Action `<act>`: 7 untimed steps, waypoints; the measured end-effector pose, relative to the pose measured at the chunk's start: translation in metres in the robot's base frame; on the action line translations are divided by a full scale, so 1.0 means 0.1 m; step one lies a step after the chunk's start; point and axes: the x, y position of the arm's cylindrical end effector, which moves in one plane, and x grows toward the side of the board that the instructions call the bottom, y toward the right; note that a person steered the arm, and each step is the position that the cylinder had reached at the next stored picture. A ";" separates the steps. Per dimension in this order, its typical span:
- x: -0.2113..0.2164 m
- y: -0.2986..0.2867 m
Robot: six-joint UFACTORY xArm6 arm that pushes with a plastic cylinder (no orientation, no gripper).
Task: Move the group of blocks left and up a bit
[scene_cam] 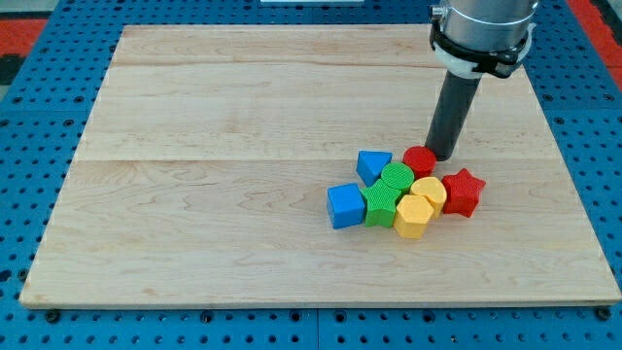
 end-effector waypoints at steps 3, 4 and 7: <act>-0.26 -0.08; -0.11 -0.09; 0.24 0.49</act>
